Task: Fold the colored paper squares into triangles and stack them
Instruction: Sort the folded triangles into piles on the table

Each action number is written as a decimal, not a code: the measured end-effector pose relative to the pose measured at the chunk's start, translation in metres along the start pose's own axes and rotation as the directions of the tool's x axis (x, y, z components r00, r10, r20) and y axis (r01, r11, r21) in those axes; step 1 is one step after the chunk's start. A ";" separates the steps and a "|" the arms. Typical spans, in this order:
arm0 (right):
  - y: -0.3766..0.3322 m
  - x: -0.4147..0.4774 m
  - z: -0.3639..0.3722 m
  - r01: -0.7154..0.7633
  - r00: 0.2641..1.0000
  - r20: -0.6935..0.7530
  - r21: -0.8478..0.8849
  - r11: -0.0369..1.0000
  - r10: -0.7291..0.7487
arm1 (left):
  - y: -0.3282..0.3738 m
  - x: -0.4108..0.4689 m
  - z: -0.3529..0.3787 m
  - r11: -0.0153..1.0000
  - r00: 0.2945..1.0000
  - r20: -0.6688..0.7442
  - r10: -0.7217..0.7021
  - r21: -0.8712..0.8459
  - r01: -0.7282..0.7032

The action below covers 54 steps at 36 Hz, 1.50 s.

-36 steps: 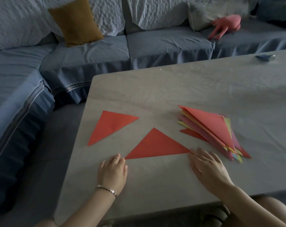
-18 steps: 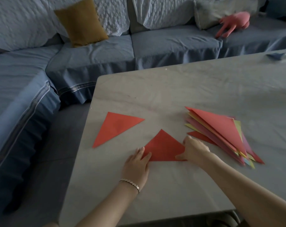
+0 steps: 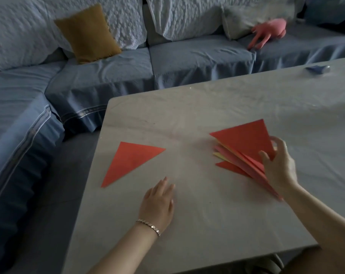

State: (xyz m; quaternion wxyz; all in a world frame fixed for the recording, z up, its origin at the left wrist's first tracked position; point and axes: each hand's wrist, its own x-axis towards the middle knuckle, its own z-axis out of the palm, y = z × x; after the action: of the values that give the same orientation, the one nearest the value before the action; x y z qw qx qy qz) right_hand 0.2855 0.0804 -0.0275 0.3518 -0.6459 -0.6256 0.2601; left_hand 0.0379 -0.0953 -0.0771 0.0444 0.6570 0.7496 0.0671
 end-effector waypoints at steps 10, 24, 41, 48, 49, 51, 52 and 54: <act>0.015 0.000 0.010 0.107 0.978 0.204 -0.629 0.770 0.031 | -0.044 0.011 -0.007 0.979 0.974 -0.109 -0.201 -0.046 0.197; -0.054 -0.049 0.093 0.555 0.683 0.663 -0.198 0.808 -0.306 | -0.129 0.029 -0.032 0.882 0.874 0.117 -0.471 0.080 0.465; -0.046 -0.054 0.081 0.606 0.614 0.732 -0.196 0.771 -0.296 | -0.088 0.034 -0.033 0.970 0.986 -0.166 -0.008 0.237 0.047; -0.039 -0.057 0.057 0.545 0.780 0.509 -0.268 0.794 -0.363 | -0.029 0.019 -0.003 0.957 0.944 -0.201 0.261 0.183 -0.226; -0.037 -0.059 0.056 0.533 0.798 0.475 -0.271 0.801 -0.370 | -0.023 0.018 0.000 0.955 0.942 -0.188 0.277 0.163 -0.249; -0.034 -0.062 0.055 0.546 0.798 0.441 -0.240 0.803 -0.411 | -0.018 0.014 0.004 0.958 0.947 -0.164 0.276 0.121 -0.259; -0.031 -0.064 0.057 0.571 0.778 0.447 -0.208 0.794 -0.442 | -0.016 0.011 0.005 0.961 0.950 -0.153 0.271 0.103 -0.258; -0.025 -0.068 0.064 0.615 0.728 0.495 -0.166 0.771 -0.474 | -0.015 0.006 0.007 0.968 0.962 -0.114 0.247 0.072 -0.240</act>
State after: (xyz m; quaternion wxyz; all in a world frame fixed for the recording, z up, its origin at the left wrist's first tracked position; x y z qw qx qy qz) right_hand 0.2146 0.0202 -0.0543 0.1587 -0.4051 -0.8836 0.1730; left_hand 0.0233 -0.0913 -0.0867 -0.0290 0.7397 0.6661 0.0908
